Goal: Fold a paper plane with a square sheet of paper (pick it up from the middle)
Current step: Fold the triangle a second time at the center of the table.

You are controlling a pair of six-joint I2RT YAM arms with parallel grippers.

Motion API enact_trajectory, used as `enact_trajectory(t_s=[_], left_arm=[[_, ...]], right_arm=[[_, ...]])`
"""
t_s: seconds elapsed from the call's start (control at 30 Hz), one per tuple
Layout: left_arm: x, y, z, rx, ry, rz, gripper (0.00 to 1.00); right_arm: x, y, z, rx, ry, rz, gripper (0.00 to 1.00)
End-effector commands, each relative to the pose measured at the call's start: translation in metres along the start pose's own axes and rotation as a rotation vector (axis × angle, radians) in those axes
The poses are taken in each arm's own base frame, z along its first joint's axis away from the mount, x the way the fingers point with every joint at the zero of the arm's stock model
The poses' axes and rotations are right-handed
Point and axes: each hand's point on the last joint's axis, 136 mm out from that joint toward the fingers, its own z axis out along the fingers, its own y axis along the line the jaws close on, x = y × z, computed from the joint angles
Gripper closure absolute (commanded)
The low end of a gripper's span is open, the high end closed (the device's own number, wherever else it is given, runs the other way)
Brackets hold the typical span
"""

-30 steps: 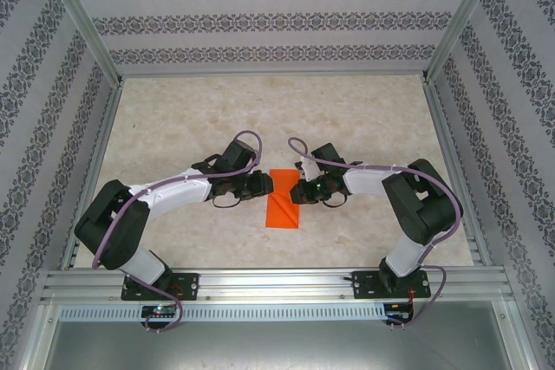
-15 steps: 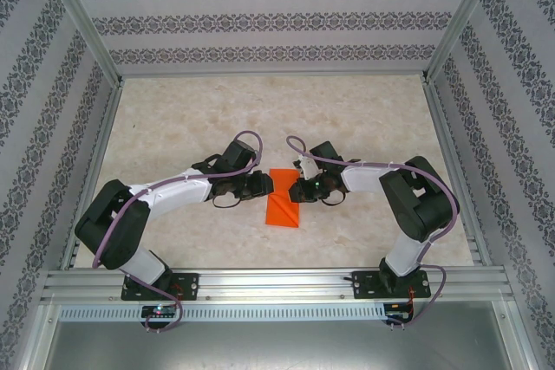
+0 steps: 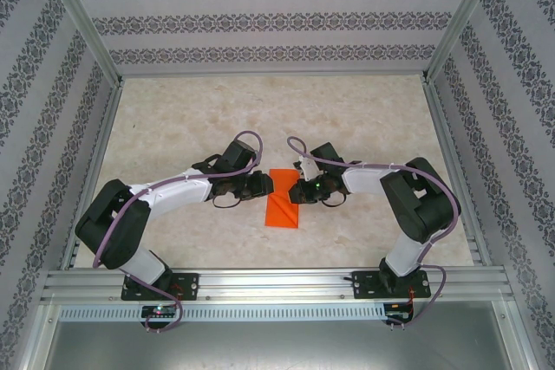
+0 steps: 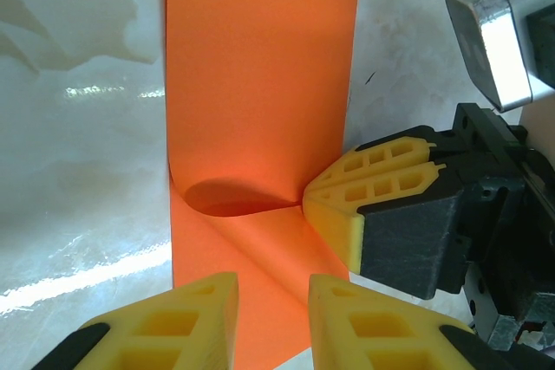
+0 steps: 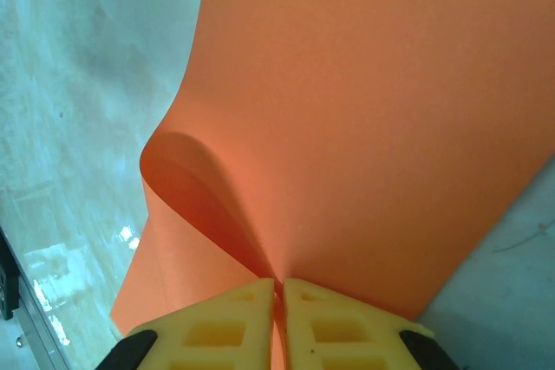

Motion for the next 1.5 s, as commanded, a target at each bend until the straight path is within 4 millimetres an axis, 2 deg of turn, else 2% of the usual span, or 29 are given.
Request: enact_trajectory(t_s=[0.0,0.3,0.77,1.0,1.47], left_arm=[[0.001,-0.014,0.002,0.036,0.009,0.046,0.71],[0.000,-0.019,0.002,0.050,0.009,0.052,0.71],[0.005,-0.029,0.007,0.091,0.035,0.068,0.75],[0.007,-0.040,0.018,0.150,0.050,0.040,0.79],[0.008,-0.031,0.050,0.161,0.071,-0.022,0.81]], right_arm=[[-0.004,0.010,-0.006,-0.024,-0.031,-0.026,0.88],[-0.009,0.001,0.000,0.005,-0.030,-0.021,0.88],[-0.001,-0.006,0.005,0.020,-0.008,-0.010,0.87],[0.000,-0.007,0.005,0.023,-0.008,-0.007,0.87],[0.003,-0.009,0.008,0.021,-0.003,-0.003,0.87]])
